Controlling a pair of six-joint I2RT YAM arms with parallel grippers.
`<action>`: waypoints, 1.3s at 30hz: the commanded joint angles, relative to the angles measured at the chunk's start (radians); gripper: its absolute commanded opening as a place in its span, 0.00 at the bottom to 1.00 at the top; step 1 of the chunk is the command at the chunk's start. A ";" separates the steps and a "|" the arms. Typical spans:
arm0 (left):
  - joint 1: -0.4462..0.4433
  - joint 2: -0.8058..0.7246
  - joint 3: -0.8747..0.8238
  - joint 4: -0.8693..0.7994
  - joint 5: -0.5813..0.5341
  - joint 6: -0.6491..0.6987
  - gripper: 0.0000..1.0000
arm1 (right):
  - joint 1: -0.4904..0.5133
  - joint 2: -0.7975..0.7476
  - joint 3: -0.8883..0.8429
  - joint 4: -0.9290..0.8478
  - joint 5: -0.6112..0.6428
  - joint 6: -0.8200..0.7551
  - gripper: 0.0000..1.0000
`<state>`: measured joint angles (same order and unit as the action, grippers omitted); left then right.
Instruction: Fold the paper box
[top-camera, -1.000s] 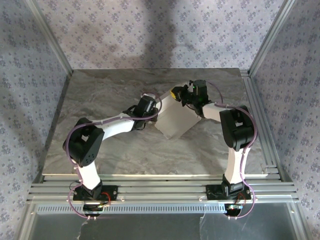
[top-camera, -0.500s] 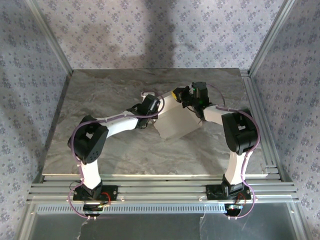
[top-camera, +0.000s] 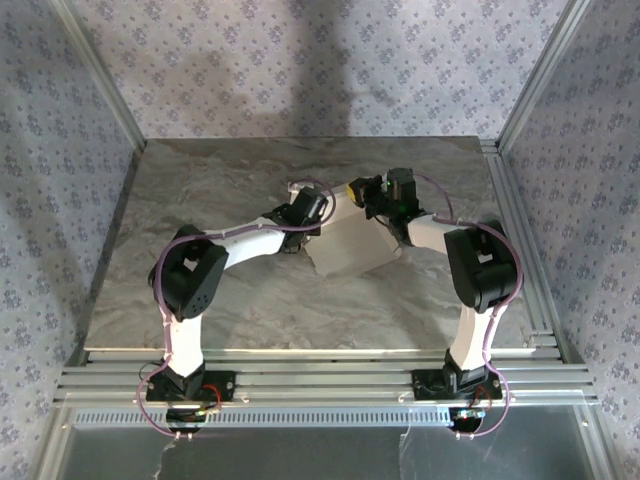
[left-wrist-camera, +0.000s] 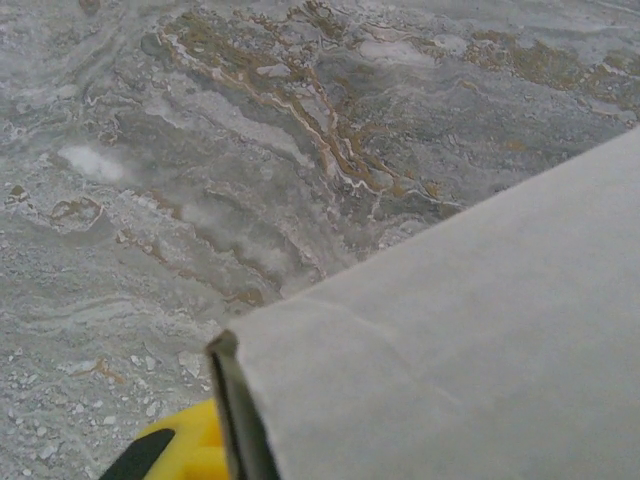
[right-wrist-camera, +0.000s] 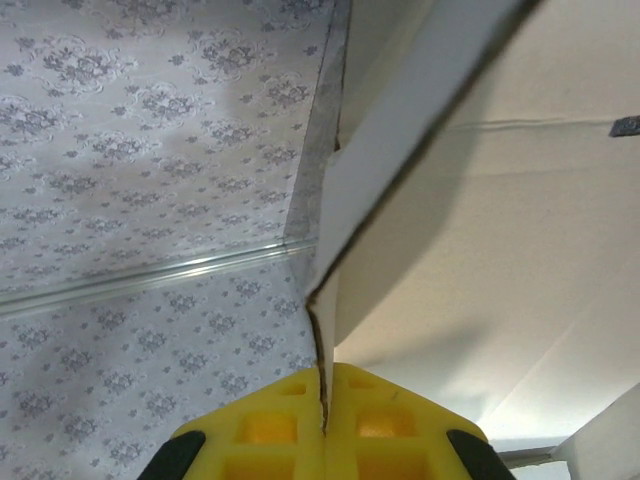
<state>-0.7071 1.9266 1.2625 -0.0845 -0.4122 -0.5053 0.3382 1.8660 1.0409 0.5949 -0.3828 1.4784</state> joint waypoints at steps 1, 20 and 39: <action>-0.003 0.049 0.029 -0.030 -0.018 -0.005 0.10 | 0.019 -0.031 -0.018 -0.012 -0.044 0.012 0.00; -0.004 0.106 0.066 -0.100 -0.084 -0.035 0.19 | 0.018 -0.074 -0.048 -0.045 -0.010 0.054 0.00; 0.004 0.111 0.103 -0.237 -0.200 -0.094 0.00 | 0.015 -0.091 -0.075 -0.004 0.005 0.106 0.00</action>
<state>-0.7151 1.9991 1.3586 -0.1631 -0.5224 -0.5793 0.3431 1.8153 0.9874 0.5823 -0.3454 1.5681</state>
